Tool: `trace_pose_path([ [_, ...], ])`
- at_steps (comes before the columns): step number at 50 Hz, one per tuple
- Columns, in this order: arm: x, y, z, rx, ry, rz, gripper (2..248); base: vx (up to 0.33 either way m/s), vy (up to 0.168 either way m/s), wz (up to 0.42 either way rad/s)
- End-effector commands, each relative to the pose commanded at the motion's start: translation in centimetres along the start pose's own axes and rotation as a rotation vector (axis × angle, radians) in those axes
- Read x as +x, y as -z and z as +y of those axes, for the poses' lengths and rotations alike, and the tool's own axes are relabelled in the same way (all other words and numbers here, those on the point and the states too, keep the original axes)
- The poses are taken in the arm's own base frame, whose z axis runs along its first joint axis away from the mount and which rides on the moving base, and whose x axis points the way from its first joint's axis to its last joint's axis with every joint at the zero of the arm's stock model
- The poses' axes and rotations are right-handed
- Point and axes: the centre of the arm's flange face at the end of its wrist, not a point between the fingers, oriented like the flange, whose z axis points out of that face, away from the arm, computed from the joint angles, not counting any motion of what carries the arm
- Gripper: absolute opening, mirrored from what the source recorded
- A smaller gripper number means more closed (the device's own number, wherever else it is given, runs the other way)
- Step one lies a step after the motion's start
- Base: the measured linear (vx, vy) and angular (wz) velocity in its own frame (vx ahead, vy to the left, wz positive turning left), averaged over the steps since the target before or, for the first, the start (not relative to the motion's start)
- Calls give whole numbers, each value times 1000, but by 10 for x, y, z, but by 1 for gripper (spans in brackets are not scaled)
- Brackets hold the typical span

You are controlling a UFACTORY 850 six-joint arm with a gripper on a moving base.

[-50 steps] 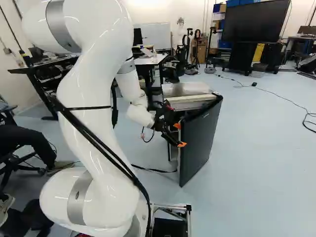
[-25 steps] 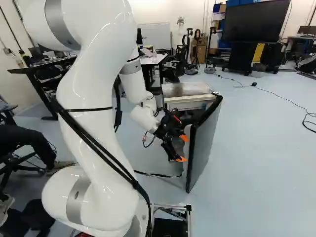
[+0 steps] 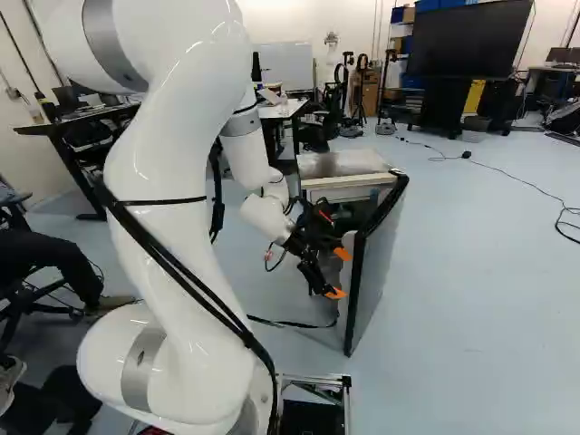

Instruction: Open the fridge door

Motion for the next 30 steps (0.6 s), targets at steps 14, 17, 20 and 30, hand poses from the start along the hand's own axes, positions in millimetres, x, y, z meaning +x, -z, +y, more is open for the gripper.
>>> trace_pose_path([
  [14,2,5,4,2,14,57,247,0,0,0],
  [17,0,9,7,9,25,70,247,0,0,0],
  [20,-3,13,11,18,38,82,247,0,0,0],
  [30,-6,22,20,36,68,126,247,0,0,0],
])
